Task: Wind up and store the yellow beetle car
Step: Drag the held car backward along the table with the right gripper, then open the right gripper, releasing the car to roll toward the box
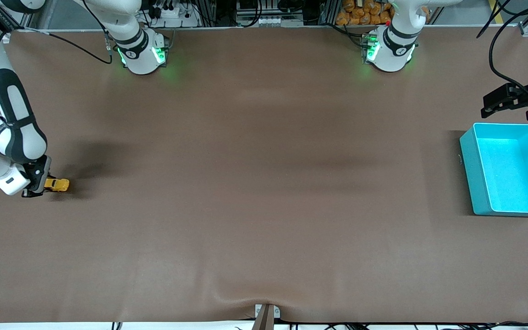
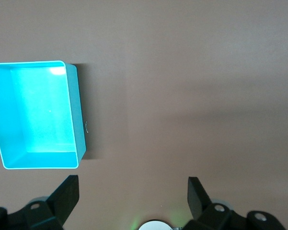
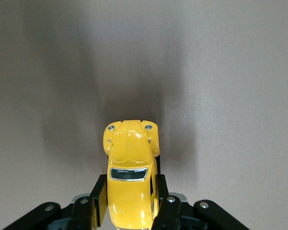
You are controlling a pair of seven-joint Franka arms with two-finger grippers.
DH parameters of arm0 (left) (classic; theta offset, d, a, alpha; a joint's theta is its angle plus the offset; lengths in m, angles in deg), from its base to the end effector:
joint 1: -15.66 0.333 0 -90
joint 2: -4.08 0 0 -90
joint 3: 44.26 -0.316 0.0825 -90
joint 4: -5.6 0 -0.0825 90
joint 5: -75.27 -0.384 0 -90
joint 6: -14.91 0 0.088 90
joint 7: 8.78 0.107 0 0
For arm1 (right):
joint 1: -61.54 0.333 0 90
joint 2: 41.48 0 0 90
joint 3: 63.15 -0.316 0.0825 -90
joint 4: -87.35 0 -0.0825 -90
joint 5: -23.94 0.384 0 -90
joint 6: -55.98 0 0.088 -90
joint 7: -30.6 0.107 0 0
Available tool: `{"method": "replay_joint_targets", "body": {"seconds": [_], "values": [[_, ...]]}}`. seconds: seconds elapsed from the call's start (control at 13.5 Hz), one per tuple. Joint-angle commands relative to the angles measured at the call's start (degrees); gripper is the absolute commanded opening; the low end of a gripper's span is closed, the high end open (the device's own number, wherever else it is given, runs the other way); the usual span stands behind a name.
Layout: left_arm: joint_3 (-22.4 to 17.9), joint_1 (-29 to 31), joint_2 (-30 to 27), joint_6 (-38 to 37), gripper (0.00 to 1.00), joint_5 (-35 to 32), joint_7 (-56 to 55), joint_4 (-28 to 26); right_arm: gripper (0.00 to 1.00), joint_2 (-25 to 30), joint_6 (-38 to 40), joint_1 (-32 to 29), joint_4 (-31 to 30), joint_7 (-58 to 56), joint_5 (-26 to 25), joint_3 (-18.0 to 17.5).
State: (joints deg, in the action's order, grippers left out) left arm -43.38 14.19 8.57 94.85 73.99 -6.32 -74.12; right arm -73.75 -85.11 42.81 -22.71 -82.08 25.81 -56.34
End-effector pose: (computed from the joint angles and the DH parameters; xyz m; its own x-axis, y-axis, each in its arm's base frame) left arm 0.5601 -0.0199 0.6492 0.9940 -0.0799 -0.0752 -0.0814 -0.9965 -0.0178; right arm 0.5647 -0.2669 0.1960 0.0573 0.9978 -0.0334 0.9978 -0.0583 -0.0324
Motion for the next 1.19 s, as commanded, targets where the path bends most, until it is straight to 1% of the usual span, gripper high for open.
{"method": "replay_joint_targets", "body": {"seconds": [0.0, 0.3, 0.37, 0.45, 0.52, 0.59, 0.97, 1.11], "values": [[0.09, -0.20, -0.98, 0.48, 1.00, -0.74, -0.09, -0.88, 0.36, -2.80, -0.86, -1.57, 2.22, -1.58, 0.68, -0.65], [0.09, -0.20, -0.98, 0.48, 1.00, -0.74, -0.09, -0.88, 0.38, -3.24, -0.86, -1.57, 2.83, -1.40, 0.68, -0.65], [0.09, -0.20, -0.98, 0.48, 1.00, -0.74, 0.00, -0.88, 0.42, -3.24, -0.77, -1.57, 2.92, -1.40, 0.68, -0.65], [0.09, -0.20, -0.98, 0.48, 1.00, -0.74, -0.09, -0.88, 0.51, -3.24, -0.77, -1.57, 2.92, -1.23, 0.77, -0.65], [0.09, -0.20, -0.98, 0.48, 1.00, -0.74, -0.09, -0.88, 0.77, -3.24, -0.60, -1.57, 3.36, -1.23, 0.77, -0.65], [0.09, -0.11, -0.98, 0.48, 1.00, -0.74, 0.00, -0.88, 1.00, -3.24, 0.71, -1.57, 3.97, -1.23, 0.94, -0.65], [0.09, -0.11, -0.98, 0.48, 1.00, -0.74, -0.09, -0.88, 1.00, -3.15, 8.44, -1.74, 8.72, -1.23, 1.65, -0.74], [0.09, -0.20, -0.98, 0.48, 1.00, -0.83, -0.17, -0.88, 1.00, -3.06, 8.72, -1.57, 9.08, -1.23, 1.65, -0.74]]}}
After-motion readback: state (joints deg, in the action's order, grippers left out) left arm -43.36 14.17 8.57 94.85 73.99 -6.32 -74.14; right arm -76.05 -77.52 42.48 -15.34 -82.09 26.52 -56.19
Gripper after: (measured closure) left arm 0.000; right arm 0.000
